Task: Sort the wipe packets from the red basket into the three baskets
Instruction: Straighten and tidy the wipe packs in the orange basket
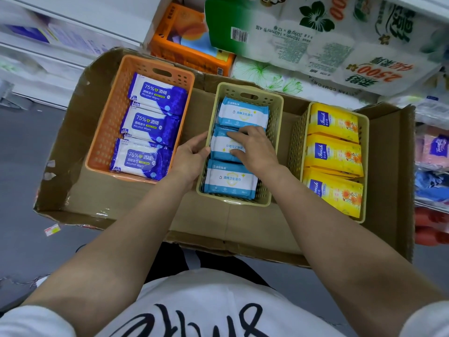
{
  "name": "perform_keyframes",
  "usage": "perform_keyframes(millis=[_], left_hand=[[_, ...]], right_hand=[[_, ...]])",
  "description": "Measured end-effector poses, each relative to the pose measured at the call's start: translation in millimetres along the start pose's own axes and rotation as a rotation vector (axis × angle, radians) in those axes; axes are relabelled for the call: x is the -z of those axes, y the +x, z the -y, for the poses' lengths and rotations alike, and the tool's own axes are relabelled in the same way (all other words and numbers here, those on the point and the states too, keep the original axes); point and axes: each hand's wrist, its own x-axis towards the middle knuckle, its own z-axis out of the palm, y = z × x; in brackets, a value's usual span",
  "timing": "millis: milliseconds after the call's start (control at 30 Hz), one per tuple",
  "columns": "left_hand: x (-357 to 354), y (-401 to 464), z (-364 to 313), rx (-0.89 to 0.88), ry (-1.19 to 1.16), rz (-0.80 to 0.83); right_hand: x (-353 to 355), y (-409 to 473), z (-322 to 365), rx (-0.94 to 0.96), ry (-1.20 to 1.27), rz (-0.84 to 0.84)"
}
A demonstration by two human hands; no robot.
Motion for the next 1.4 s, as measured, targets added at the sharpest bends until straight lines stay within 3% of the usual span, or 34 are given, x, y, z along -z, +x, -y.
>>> perform_keyframes(millis=[367,533,667,933,1067,1133,1233,1333,1400], left_hand=[[0,-1,-1,0.011,0.016,0.002],[0,-1,-1,0.006,0.004,0.008],[0,-1,1,-0.011,-0.01,-0.004],[2,2,2,-0.011,0.027,0.005],[16,5,-8,-0.042,0.223,0.017],[33,5,-18,-0.186,0.304,-0.065],[81,10,-33,-0.414,0.386,-0.343],[150,33,-34,-0.354,0.53,-0.588],[184,45,-34,-0.261,0.61,-0.558]], right_hand=[[-1,-5,-1,-0.013,-0.045,0.036],[-3,-27,9,-0.003,-0.026,-0.09],[-17,-43,19,0.026,0.006,0.023],[-19,-43,23,0.005,-0.035,0.033],[-11,-38,30,-0.064,0.012,0.078],[-2,-29,42,-0.111,0.11,0.01],[13,-8,80,-0.098,0.219,-0.171],[18,17,132,-0.001,0.273,-0.294],[9,34,163,0.052,0.285,-0.275]])
